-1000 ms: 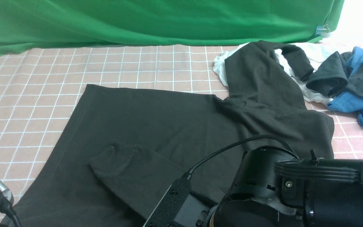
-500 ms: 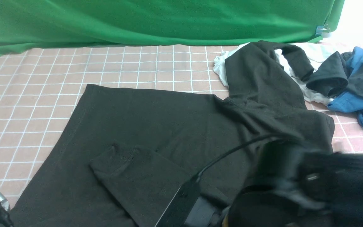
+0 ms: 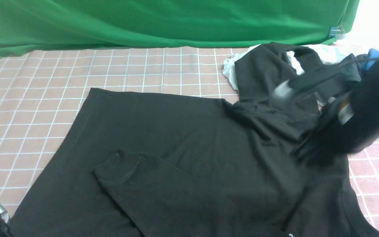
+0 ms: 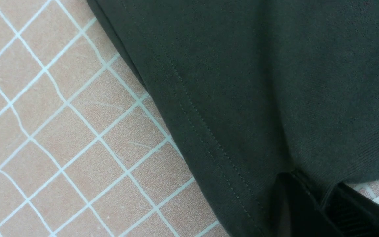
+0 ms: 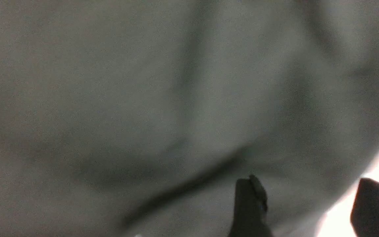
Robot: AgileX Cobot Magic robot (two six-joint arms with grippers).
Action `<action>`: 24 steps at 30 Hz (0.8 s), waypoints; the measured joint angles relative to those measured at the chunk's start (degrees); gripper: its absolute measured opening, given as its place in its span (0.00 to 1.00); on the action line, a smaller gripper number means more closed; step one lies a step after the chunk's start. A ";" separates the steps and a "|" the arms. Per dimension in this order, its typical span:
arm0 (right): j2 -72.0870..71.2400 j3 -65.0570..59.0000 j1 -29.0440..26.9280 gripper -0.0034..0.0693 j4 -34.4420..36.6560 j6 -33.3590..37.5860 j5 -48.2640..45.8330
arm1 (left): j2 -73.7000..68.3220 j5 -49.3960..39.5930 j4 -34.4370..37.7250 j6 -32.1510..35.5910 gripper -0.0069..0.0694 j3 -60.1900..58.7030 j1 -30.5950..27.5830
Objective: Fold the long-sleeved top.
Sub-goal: Use your right arm to clamp the cuff farthest to him
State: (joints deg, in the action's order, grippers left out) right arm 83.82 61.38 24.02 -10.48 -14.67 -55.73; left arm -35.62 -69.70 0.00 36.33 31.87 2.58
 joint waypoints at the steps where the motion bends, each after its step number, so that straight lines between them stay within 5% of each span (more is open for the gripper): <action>1: 0.00 0.00 -3.64 0.70 0.23 -0.43 1.65 | 0.00 -0.06 0.00 0.00 0.14 0.00 0.00; 6: 1.17 -0.35 -14.63 0.83 3.03 -0.01 5.91 | 0.00 -0.12 0.00 -0.17 0.14 0.00 0.00; 13: 8.75 -3.91 -24.25 0.83 9.22 1.33 18.52 | 0.00 0.83 0.30 -0.17 0.14 0.00 0.00; 24: 19.49 -4.01 -24.26 0.82 20.57 10.05 17.33 | 0.00 1.59 0.86 -0.17 0.14 -0.05 0.00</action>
State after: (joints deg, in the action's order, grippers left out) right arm 103.31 57.37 -0.24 10.09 -4.62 -38.40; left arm -35.62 -68.12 0.86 36.15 31.82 2.58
